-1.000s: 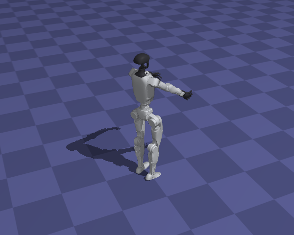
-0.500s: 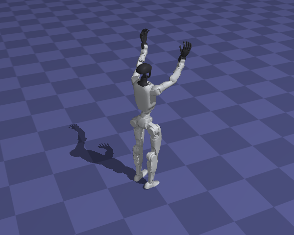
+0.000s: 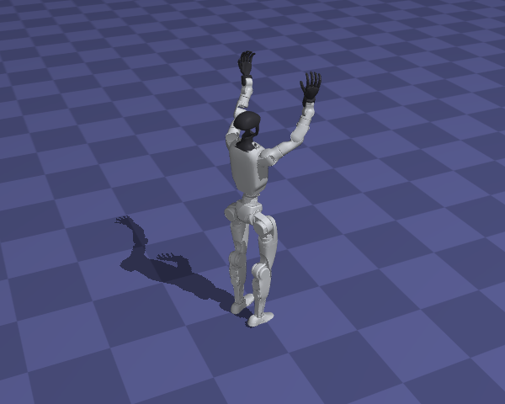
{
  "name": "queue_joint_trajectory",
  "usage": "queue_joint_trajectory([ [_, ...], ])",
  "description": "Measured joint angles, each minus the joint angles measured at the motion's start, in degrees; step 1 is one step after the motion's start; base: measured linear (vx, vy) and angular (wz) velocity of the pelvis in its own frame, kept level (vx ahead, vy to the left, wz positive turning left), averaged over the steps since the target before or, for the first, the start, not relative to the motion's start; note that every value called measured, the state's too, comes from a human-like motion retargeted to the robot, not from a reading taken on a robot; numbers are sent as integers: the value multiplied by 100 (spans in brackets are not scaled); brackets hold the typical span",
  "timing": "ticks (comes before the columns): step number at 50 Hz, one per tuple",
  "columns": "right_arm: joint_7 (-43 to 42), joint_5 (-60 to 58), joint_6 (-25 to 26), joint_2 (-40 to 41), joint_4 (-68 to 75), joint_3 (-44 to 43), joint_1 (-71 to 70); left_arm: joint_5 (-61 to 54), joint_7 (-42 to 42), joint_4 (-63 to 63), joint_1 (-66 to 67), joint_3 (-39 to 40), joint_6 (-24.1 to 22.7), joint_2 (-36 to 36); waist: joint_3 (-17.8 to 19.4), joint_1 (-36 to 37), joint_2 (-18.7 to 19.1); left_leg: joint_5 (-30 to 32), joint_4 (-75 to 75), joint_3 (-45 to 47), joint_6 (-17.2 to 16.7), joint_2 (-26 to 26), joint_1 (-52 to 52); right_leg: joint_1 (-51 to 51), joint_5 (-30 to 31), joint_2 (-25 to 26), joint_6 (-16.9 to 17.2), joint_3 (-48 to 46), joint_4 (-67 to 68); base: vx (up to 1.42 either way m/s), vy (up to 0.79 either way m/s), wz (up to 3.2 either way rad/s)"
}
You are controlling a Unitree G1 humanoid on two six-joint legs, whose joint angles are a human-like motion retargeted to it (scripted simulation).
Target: In place motions
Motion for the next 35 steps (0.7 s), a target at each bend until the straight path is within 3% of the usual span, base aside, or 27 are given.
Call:
queue_joint_trajectory([
  [10,-13,-294,179,175,277,-157,794,792,-112,351,519,30,-55,-273,-8,27,-25,14,-2,78,15,-2,18,-17,29,21,31,17,5,0,0,0],
  [18,243,-1024,578,953,571,-883,2867,2099,-554,741,2400,781,-98,-1129,98,-28,-8,31,-25,72,46,-95,410,349,36,-25,15,-22,-11,2,6,2],
  [25,1055,-1919,737,2277,1083,-2310,5500,4102,-1647,1377,4471,799,209,-1798,449,-143,-92,52,-20,-14,79,-174,858,823,38,-66,-46,-168,-14,0,0,15],
  [28,1739,-1802,713,2871,1364,-2896,6465,4810,-1754,1661,5378,814,413,-2130,701,-168,-112,71,-21,-37,84,-192,1006,974,42,-79,-61,-209,-6,-1,0,6],
  [30,2118,-1613,648,3234,1631,-3237,7010,5169,-1845,1789,6010,935,279,-2334,873,-174,-138,82,-17,-34,82,-207,1070,1042,45,-99,-59,-221,-5,0,0,0],
  [35,2550,-1237,621,3911,2335,-3805,8353,5396,-1651,1958,7343,1382,321,-2651,1307,-307,-272,130,-24,-70,54,-277,1129,1142,49,-179,-34,-296,-43,-2,-2,7],
])
